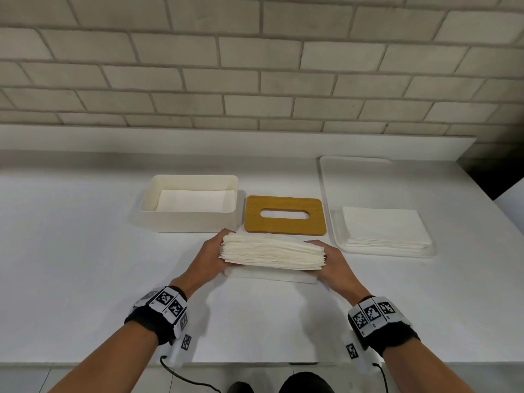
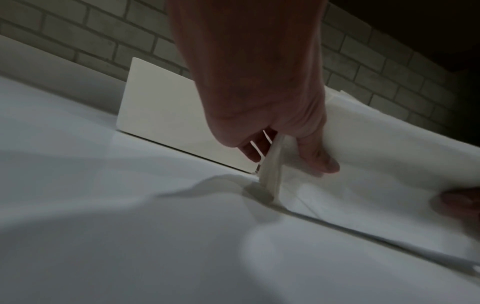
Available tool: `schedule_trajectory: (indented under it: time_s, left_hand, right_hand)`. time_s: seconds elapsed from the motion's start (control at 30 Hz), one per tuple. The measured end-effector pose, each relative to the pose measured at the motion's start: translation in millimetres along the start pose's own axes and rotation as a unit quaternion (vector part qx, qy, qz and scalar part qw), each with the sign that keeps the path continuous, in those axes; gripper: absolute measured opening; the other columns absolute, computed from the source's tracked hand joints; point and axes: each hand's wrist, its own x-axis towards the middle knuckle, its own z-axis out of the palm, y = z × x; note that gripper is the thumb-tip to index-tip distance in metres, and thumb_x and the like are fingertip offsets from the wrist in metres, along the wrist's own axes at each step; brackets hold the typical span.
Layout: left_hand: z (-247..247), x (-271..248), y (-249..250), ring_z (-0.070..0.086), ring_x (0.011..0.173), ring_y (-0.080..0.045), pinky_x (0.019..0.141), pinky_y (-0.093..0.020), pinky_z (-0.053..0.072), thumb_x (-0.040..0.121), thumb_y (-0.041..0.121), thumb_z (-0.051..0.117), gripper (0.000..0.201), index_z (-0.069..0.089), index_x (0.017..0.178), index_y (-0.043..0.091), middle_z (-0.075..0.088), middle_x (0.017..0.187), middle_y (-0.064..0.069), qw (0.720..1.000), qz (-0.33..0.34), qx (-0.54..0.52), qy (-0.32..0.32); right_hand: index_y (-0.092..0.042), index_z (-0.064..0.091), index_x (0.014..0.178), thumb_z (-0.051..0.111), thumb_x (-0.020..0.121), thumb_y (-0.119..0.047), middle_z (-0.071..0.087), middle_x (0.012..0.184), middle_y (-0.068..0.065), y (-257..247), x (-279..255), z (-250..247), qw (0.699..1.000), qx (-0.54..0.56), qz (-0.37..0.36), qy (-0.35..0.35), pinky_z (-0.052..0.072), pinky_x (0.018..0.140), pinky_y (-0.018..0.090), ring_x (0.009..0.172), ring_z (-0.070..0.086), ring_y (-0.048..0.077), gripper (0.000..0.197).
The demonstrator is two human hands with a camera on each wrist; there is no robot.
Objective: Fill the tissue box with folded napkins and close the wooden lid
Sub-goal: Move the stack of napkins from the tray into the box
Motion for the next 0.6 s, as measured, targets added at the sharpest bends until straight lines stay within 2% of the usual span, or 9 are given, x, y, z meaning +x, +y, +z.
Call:
schedule_trajectory:
  time_s: [0.07, 0.13, 0.2, 0.27, 0.33, 0.4, 0.47, 0.5, 0.6]
  left_hand:
    - [-1.4, 1.1, -1.5, 0.064, 0.088, 0.002, 0.071, -0.011, 0.051, 0.066, -0.009, 0.082, 0.055, 0.055, 0.103, 0.022, 0.067, 0.098, 0.002, 1.0, 0.003, 0.005, -0.002]
    - [-2.9, 1.1, -3.7, 0.064, 0.088, -0.002, 0.073, -0.01, 0.049, 0.071, -0.016, 0.072, 0.055, 0.054, 0.103, 0.025, 0.066, 0.102, 0.001, 0.999, 0.01, 0.03, -0.004]
    - [-4.3, 0.4, -6.8, 0.063, 0.089, -0.006, 0.076, -0.011, 0.048, 0.075, -0.021, 0.059, 0.055, 0.054, 0.101, 0.027, 0.065, 0.1, 0.004, 0.998, 0.019, 0.053, -0.001]
    - [-6.6, 0.0, -7.2, 0.064, 0.091, -0.004, 0.078, -0.012, 0.048, 0.076, -0.021, 0.055, 0.055, 0.056, 0.102, 0.028, 0.068, 0.096, 0.01, 0.998, 0.021, 0.051, 0.015]
    - [-10.9, 0.2, 0.0, 0.065, 0.096, -0.004, 0.081, -0.013, 0.049, 0.079, -0.017, 0.059, 0.049, 0.06, 0.108, 0.023, 0.07, 0.1, 0.012, 0.998, 0.023, 0.035, 0.036]
    - [-23.9, 2.0, 15.9, 0.067, 0.095, -0.004, 0.08, -0.011, 0.05, 0.076, -0.008, 0.074, 0.046, 0.061, 0.114, 0.016, 0.07, 0.103, 0.01, 0.998, 0.013, 0.0, 0.061]
    - [-46.8, 6.1, 37.9, 0.068, 0.092, -0.003, 0.077, -0.013, 0.052, 0.071, -0.001, 0.081, 0.05, 0.062, 0.115, 0.013, 0.071, 0.106, 0.006, 0.994, -0.005, -0.061, 0.088]
    - [-61.6, 9.9, 47.7, 0.069, 0.092, -0.007, 0.077, -0.015, 0.054, 0.071, 0.001, 0.081, 0.049, 0.064, 0.116, 0.011, 0.072, 0.106, 0.003, 0.991, -0.015, -0.087, 0.1]
    - [-114.6, 25.9, 68.3, 0.069, 0.099, -0.02, 0.086, -0.031, 0.055, 0.074, 0.005, 0.078, 0.043, 0.067, 0.115, 0.007, 0.073, 0.11, -0.005, 0.98, -0.056, -0.14, 0.127]
  right_hand:
    - [-0.011, 0.065, 0.112, 0.081, 0.07, 0.005, 0.073, 0.102, -0.002, 1.5, -0.6, -0.6, 1.0, 0.003, 0.006, -0.003, 0.051, 0.078, 0.014, 0.093, 0.068, 0.003, 0.048]
    - [-0.014, 0.065, 0.112, 0.08, 0.072, 0.003, 0.073, 0.102, -0.004, 3.8, -1.6, -0.2, 1.0, -0.007, 0.014, -0.003, 0.051, 0.079, 0.016, 0.094, 0.068, 0.004, 0.046]
    - [-0.019, 0.066, 0.109, 0.076, 0.077, 0.001, 0.074, 0.098, -0.009, 3.7, -2.8, 0.4, 1.0, -0.029, 0.01, 0.002, 0.051, 0.078, 0.015, 0.093, 0.068, 0.001, 0.039]
    - [-0.022, 0.066, 0.109, 0.075, 0.079, 0.001, 0.074, 0.099, -0.014, -1.8, -2.3, 2.1, 0.999, -0.038, 0.007, 0.009, 0.05, 0.08, 0.013, 0.095, 0.068, -0.002, 0.039]
    - [-0.027, 0.066, 0.11, 0.077, 0.077, -0.001, 0.073, 0.099, -0.02, -14.7, 1.4, 4.8, 0.999, -0.021, 0.021, 0.02, 0.051, 0.08, 0.011, 0.098, 0.067, -0.003, 0.043]
    - [-0.027, 0.066, 0.11, 0.08, 0.074, -0.003, 0.073, 0.1, -0.017, -36.9, 11.1, 8.9, 0.999, 0.013, 0.037, 0.032, 0.053, 0.077, 0.012, 0.099, 0.066, 0.0, 0.045]
    - [-0.018, 0.066, 0.117, 0.078, 0.076, -0.007, 0.071, 0.109, -0.006, -65.5, 27.6, 17.5, 0.998, 0.05, 0.042, 0.025, 0.056, 0.081, 0.019, 0.103, 0.067, 0.01, 0.043]
    - [-0.013, 0.065, 0.118, 0.078, 0.078, -0.009, 0.071, 0.112, -0.002, -79.7, 38.8, 23.7, 0.996, 0.072, 0.047, 0.024, 0.056, 0.085, 0.025, 0.104, 0.068, 0.015, 0.043]
    - [-0.01, 0.068, 0.111, 0.078, 0.078, -0.014, 0.074, 0.107, 0.003, -119.6, 81.0, 52.1, 0.991, 0.11, 0.073, 0.036, 0.057, 0.089, 0.04, 0.102, 0.07, 0.024, 0.035]
